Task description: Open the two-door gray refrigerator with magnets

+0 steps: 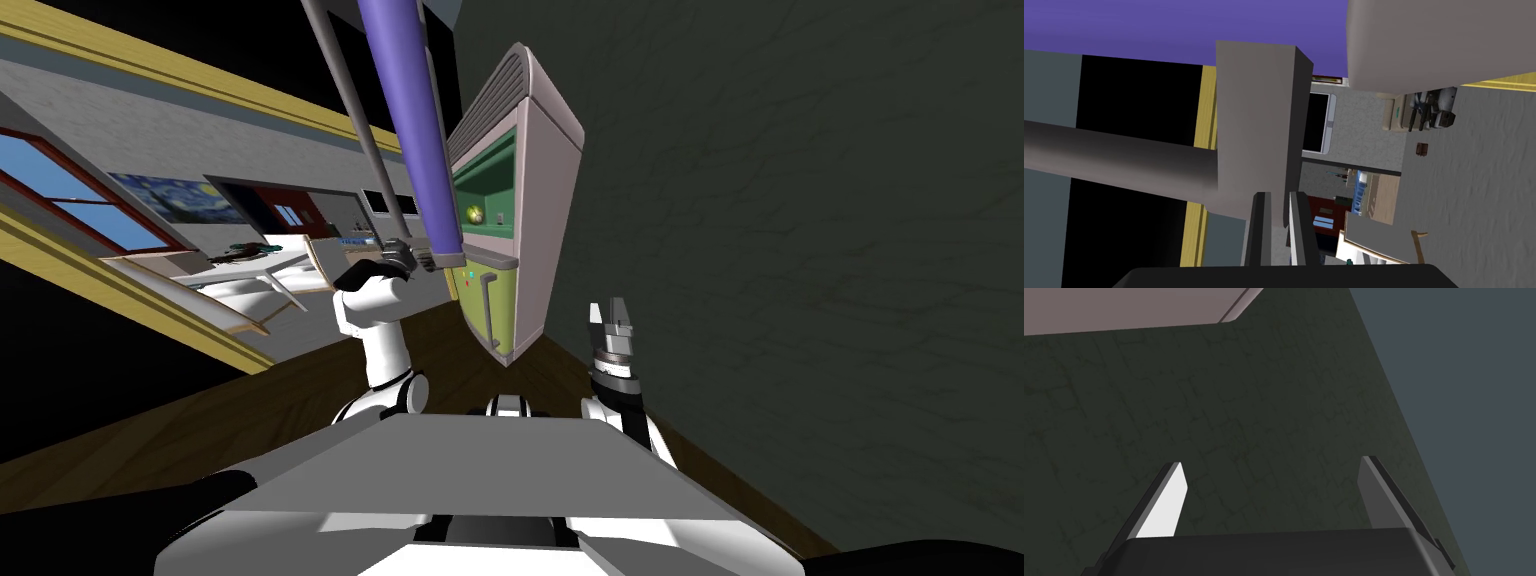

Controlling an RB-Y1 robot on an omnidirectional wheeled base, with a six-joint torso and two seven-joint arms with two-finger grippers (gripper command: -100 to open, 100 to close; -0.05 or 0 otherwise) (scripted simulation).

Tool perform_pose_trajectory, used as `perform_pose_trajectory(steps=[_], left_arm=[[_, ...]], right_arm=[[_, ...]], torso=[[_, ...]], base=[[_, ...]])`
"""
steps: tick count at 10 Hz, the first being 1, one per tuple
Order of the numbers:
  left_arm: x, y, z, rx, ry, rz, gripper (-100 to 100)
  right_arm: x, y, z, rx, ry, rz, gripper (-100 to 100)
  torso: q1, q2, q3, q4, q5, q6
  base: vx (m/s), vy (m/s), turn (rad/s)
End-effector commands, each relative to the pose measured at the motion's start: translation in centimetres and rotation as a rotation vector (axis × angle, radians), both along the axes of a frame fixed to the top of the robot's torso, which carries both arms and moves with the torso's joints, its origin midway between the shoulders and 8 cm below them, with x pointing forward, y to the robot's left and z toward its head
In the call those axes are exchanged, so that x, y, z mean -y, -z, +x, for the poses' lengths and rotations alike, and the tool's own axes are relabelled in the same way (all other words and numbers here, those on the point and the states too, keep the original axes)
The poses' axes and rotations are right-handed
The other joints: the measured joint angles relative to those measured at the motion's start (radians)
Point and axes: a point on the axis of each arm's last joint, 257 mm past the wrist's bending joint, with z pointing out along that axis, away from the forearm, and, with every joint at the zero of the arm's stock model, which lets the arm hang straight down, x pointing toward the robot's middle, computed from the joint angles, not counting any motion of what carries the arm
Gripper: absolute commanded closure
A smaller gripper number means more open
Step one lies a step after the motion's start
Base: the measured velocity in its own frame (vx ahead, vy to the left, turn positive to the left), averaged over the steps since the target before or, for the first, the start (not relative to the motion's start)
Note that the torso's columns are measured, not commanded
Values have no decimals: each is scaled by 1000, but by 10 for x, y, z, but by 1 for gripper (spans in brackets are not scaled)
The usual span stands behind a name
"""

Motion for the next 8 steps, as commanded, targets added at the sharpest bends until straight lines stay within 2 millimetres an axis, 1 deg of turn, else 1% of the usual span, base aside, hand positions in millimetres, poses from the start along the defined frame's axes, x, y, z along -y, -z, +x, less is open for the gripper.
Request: perform_pose_trajectory(steps=[1, 2, 3, 4, 5, 6, 7, 8], left_arm=[[21, -15, 10, 25, 54, 9, 100], [21, -15, 10, 25, 54, 9, 100], [32, -15, 15, 22, 87, 8, 100], [32, -15, 15, 22, 87, 8, 100], [44, -15, 21, 18, 120, 6, 100], [36, -5, 18, -1, 100, -1, 100], [48, -6, 20, 3, 132, 0, 100], [48, -6, 20, 3, 132, 0, 100]], right_arm=[[0, 0, 0, 0, 0, 0, 0], [0, 0, 0, 0, 0, 0, 0], [0, 0, 0, 0, 0, 0, 0], [0, 0, 0, 0, 0, 0, 0], [0, 0, 0, 0, 0, 0, 0], [0, 0, 0, 0, 0, 0, 0], [0, 0, 0, 0, 0, 0, 0], [0, 0, 0, 0, 0, 0, 0]], torso=[[-1, -1, 0, 0, 0, -1], [1, -3, -2, 0, -1, 1], [-1, -3, -2, 0, -1, 1], [-4, -1, 0, 0, -1, 1], [-5, 3, 3, 0, 0, -2], [-1, 7, 6, 0, 2, -3], [-7, 8, 9, -3, 4, -7], [0, 6, 7, -2, 4, -5]], base=[[-95, 313, -3], [-100, 304, -28], [-128, 296, -49], [-127, 266, -49], [-139, 311, -35], [-69, 161, -23], [-12, 217, -17], [-25, 259, -54]])
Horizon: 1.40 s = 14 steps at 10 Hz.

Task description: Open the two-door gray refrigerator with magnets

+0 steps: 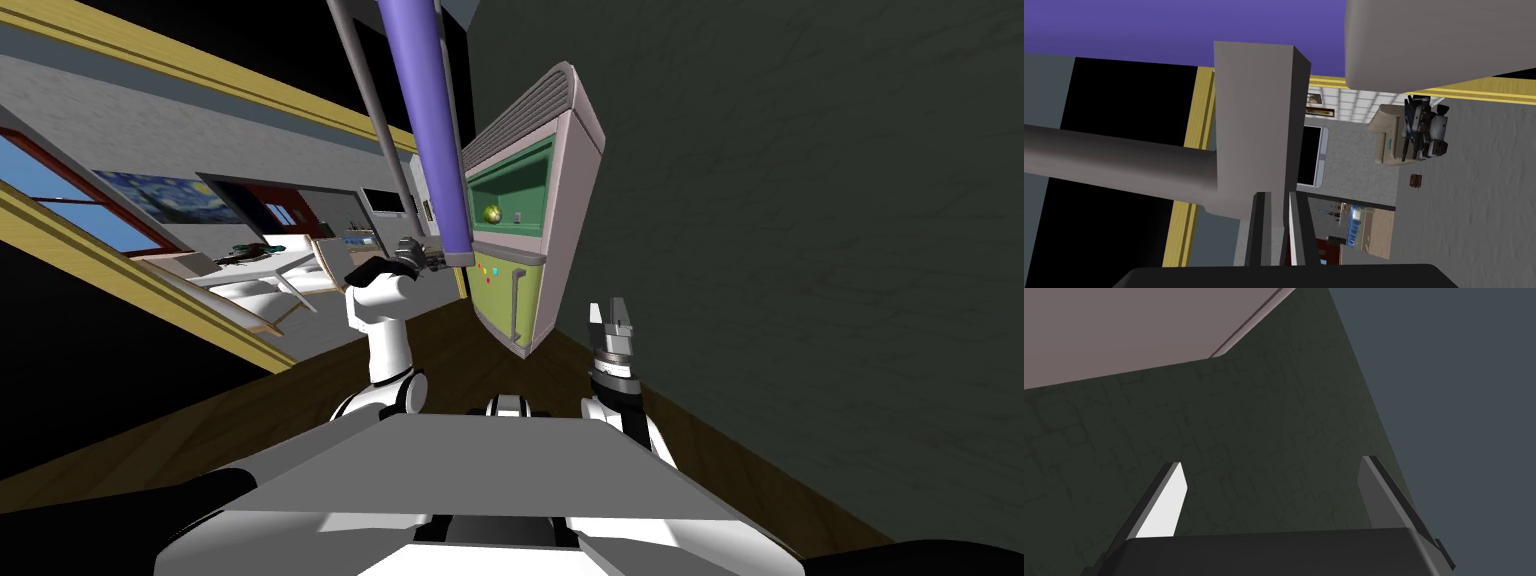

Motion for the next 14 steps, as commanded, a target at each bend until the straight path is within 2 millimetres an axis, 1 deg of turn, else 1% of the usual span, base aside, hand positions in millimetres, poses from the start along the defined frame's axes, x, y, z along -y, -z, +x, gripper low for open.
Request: perform_pose_trajectory(steps=[1, 2, 3, 4, 5, 6, 7, 8, 9, 10, 11, 12, 13, 14], left_arm=[[19, -5, 2, 12, 46, 3, 100], [19, -5, 2, 12, 46, 3, 100], [30, -6, 3, 13, 76, 3, 100], [30, -6, 3, 13, 76, 3, 100], [41, -7, 4, 14, 106, 3, 100], [52, -7, 5, 15, 136, 3, 100], [52, -7, 5, 15, 136, 3, 100], [63, -7, 5, 15, 167, 3, 100], [63, -7, 5, 15, 167, 3, 100], [75, -8, 6, 15, 197, 3, 100], [75, -8, 6, 15, 197, 3, 100], [86, -8, 6, 15, 227, 3, 100], [86, -8, 6, 15, 227, 3, 100], [97, -8, 5, 15, 258, 3, 100]], right_arm=[[0, 0, 0, 0, 0, 0, 0], [0, 0, 0, 0, 0, 0, 0], [0, 0, 0, 0, 0, 0, 0], [0, 0, 0, 0, 0, 0, 0], [0, 0, 0, 0, 0, 0, 0], [0, 0, 0, 0, 0, 0, 0], [0, 0, 0, 0, 0, 0, 0], [0, 0, 0, 0, 0, 0, 0], [0, 0, 0, 0, 0, 0, 0], [0, 0, 0, 0, 0, 0, 0], [0, 0, 0, 0, 0, 0, 0], [0, 0, 0, 0, 0, 0, 0], [0, 0, 0, 0, 0, 0, 0], [0, 0, 0, 0, 0, 0, 0]], torso=[[3, -1, -2, 0, 1, 1], [5, -6, -5, 1, 0, 3], [1, -8, -7, 0, -1, 4], [0, -7, -7, 0, -2, 5], [-3, -8, -7, 0, -3, 4], [-1, -10, -8, 0, -3, 7], [-1, -11, -10, 1, -4, 8], [-8, -12, -10, -1, -5, 7], [-10, -12, -10, -1, -6, 9], [-13, -10, -8, -2, -5, 7], [-8, -7, -7, 0, -5, 8], [-8, -8, -7, 0, -4, 7], [-7, -10, -9, 0, -5, 8], [-11, -10, -8, 0, -5, 7]], base=[[-6, 303, -38], [-24, 293, -26], [-53, 330, -93], [-40, 324, -36], [-19, 392, -55], [-37, 455, -107], [-51, 358, -35], [-17, 349, -76], [-33, 300, -38], [-57, 333, -50], [-26, 297, -71], [-6, 303, -55], [-8, 263, -35], [-33, 352, -57]])
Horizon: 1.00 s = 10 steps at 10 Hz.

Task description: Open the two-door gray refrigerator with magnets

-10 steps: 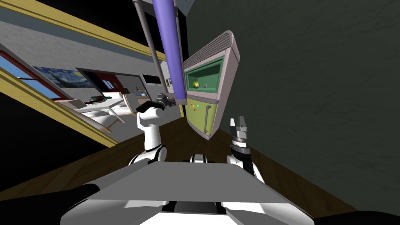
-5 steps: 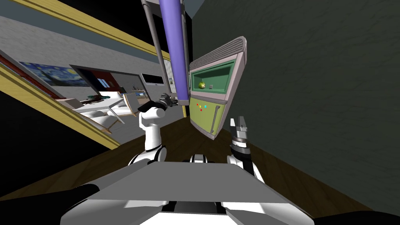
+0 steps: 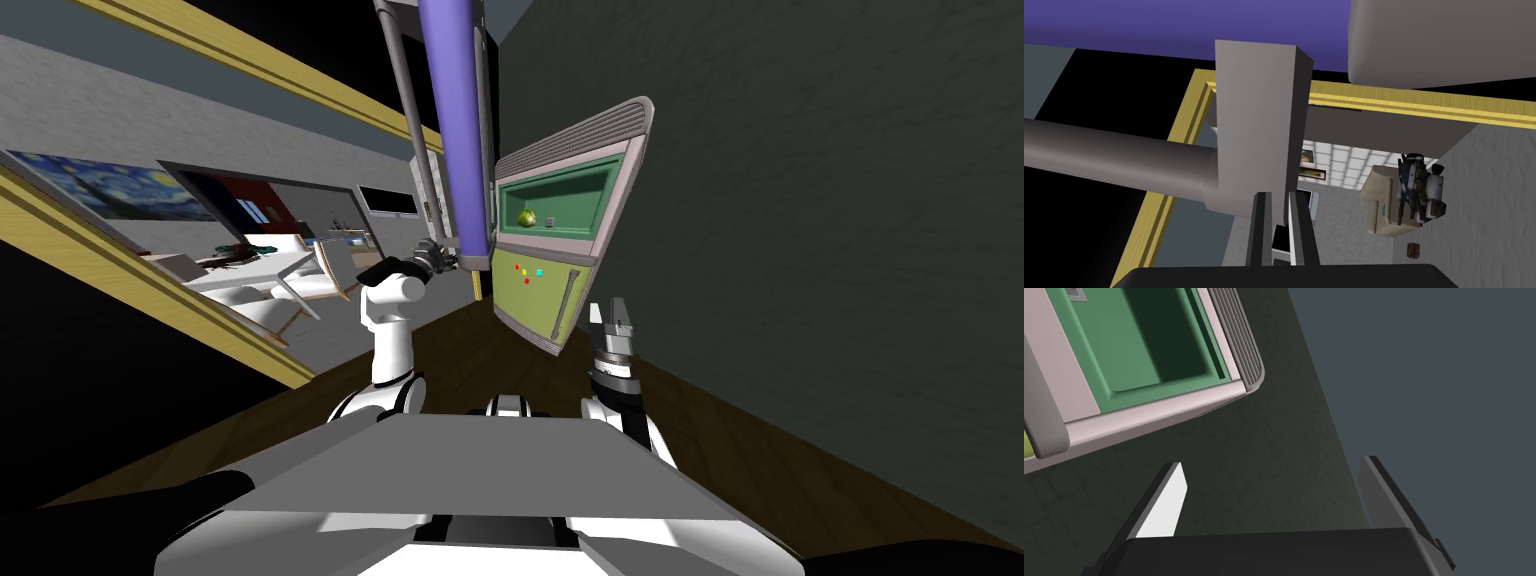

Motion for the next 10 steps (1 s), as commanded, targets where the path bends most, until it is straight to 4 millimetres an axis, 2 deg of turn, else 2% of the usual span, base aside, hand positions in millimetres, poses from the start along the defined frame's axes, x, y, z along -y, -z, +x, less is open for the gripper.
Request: perform_pose_trajectory(steps=[1, 2, 3, 4, 5, 6, 7, 10], left_arm=[[20, -11, -4, 26, 42, 3, 100], [31, -11, -5, 25, 73, 3, 100], [31, -11, -5, 25, 73, 3, 100], [28, -3, -5, 9, 65, 1, 100], [37, -5, -7, 15, 91, 1, 100], [37, -5, -7, 15, 91, 1, 100], [47, -6, -9, 16, 118, 0, 100], [57, -7, -11, 17, 145, -1, 100]], right_arm=[[0, 0, 0, 0, 0, 0, 0], [0, 0, 0, 0, 0, 0, 0], [0, 0, 0, 0, 0, 0, 0], [0, 0, 0, 0, 0, 0, 0], [0, 0, 0, 0, 0, 0, 0], [0, 0, 0, 0, 0, 0, 0], [0, 0, 0, 0, 0, 0, 0], [0, 0, 0, 0, 0, 0, 0]], torso=[[5, 3, 2, 1, 1, 0], [1, 6, 4, 1, 2, -2], [4, 7, 6, 0, 3, -3], [5, 7, 6, 0, 4, -5], [0, 10, 9, -2, 5, -8], [9, 9, 8, -2, 6, -7], [12, 7, 6, -1, 7, -6], [9, 3, 2, -1, 4, -2]], base=[[-37, 290, -69], [-15, 294, -74], [-22, 290, -68], [-18, 126, -6], [23, 202, -30], [45, 239, -55], [49, 257, -77], [46, 323, -53]])
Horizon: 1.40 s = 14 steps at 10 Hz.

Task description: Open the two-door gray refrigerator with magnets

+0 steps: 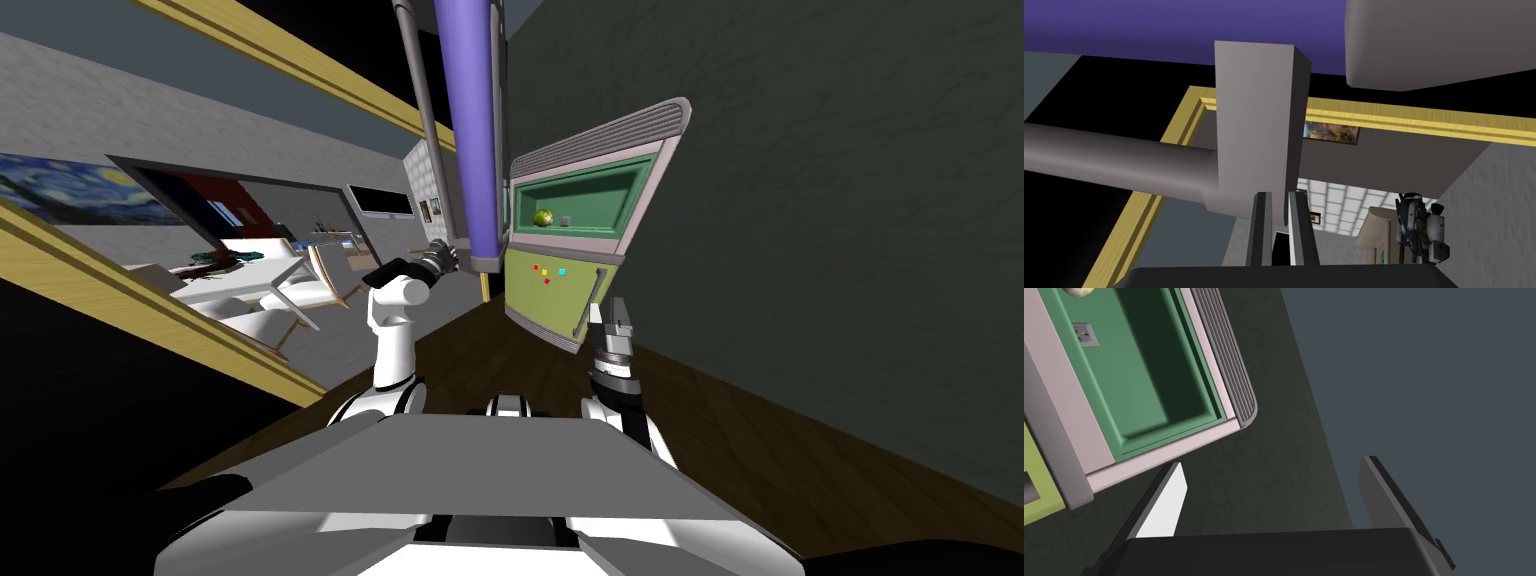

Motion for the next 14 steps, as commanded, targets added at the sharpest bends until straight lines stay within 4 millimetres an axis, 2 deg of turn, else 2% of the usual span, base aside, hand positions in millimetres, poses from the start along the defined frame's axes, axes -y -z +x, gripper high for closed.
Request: perform_pose_trajectory(steps=[1, 2, 7, 8, 10, 14], left_arm=[[17, -10, -6, 20, 45, 0, 100], [17, -10, -6, 20, 45, 0, 100], [46, -11, -14, 22, 127, -2, 100], [36, -12, -13, 1, 111, -7, -100], [35, -22, -15, 1, 116, -11, -100], [33, -48, -22, 1, 129, -22, -100]], right_arm=[[0, 0, 0, 0, 0, 0, 0], [0, 0, 0, 0, 0, 0, 0], [0, 0, 0, 0, 0, 0, 0], [0, 0, 0, 0, 0, 0, 0], [0, 0, 0, 0, 0, 1, 0], [0, 0, 0, 0, 0, 1, 0]], torso=[[-5, -1, 0, -1, -1, -1], [-8, 0, 0, -1, -2, 1], [-11, -2, -2, 0, -4, 3], [-8, -1, -1, 0, -3, 3], [-13, 11, 10, 0, 0, -8], [6, 17, 14, 1, 6, -10]], base=[[41, 308, -96], [83, 268, -33], [45, 278, -66], [12, 161, 13], [28, -54, 77], [23, -25, 44]])
